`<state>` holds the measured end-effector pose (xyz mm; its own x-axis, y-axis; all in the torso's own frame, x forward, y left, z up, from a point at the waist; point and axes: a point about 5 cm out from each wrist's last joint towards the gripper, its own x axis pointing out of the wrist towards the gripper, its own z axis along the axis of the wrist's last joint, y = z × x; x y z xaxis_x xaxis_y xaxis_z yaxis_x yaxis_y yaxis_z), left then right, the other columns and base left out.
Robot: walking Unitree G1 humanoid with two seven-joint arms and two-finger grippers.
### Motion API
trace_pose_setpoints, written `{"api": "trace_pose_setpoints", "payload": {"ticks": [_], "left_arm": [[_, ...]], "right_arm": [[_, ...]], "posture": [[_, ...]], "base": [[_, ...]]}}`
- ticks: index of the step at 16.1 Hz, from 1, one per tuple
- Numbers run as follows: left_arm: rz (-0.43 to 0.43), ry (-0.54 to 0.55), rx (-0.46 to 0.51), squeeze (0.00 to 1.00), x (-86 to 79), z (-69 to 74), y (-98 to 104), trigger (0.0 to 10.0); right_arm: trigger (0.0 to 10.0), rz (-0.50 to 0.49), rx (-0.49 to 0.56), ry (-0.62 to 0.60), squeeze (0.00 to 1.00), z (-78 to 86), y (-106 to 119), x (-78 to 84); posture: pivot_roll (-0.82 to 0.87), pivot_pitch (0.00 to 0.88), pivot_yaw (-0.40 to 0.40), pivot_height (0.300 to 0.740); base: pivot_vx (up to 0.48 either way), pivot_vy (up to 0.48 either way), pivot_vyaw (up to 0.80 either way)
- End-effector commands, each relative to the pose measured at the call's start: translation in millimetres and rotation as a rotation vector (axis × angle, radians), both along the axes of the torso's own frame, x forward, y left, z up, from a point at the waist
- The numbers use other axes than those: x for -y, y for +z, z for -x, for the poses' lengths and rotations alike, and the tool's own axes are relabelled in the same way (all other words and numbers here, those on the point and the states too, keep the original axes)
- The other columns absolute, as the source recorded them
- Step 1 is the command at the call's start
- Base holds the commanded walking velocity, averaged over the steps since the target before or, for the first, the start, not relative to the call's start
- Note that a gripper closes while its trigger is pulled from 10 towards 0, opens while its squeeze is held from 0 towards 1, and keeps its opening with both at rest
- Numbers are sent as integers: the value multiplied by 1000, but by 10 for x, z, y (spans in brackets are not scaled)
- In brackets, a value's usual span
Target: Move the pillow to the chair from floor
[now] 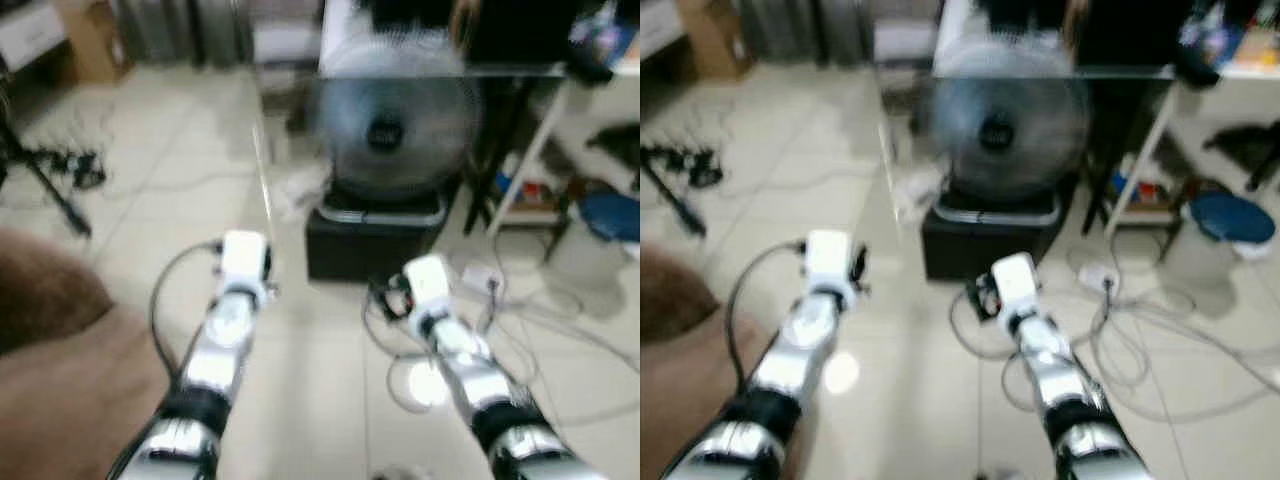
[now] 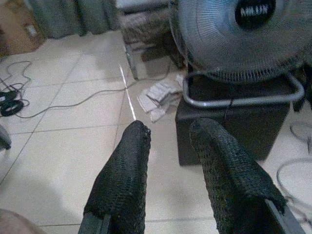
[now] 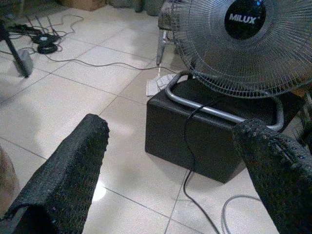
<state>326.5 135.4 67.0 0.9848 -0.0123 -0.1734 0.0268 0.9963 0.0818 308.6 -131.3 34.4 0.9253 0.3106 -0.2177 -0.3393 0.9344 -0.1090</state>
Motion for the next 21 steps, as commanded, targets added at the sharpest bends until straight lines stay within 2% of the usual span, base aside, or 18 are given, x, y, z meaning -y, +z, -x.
{"api": "trace_pose_setpoints", "payload": {"ticks": [1, 9, 12, 21], "left_arm": [[16, -8, 9, 0, 51, -4, 21, 10000], [40, -4, 10, 0, 58, 3, 21, 10000], [46, -3, 10, 0, 57, 2, 23, 10000], [40, -3, 12, 0, 61, 6, 28, 10000]], "right_arm": [[10000, 16, 1, -4, 0, -15, 14, 53], [10000, 23, -9, -3, 0, -1, -7, 61], [10000, 22, -14, -3, 0, 7, -17, 62], [10000, 25, -23, 0, 0, 23, -36, 62]], "posture": [[-139, 0, 46, 740], [-141, 0, 46, 740], [-143, 0, 48, 740], [-143, 0, 48, 740]], "base": [[0, 0, 0], [0, 0, 0], [-374, 0, 0], [0, 0, 0]]}}
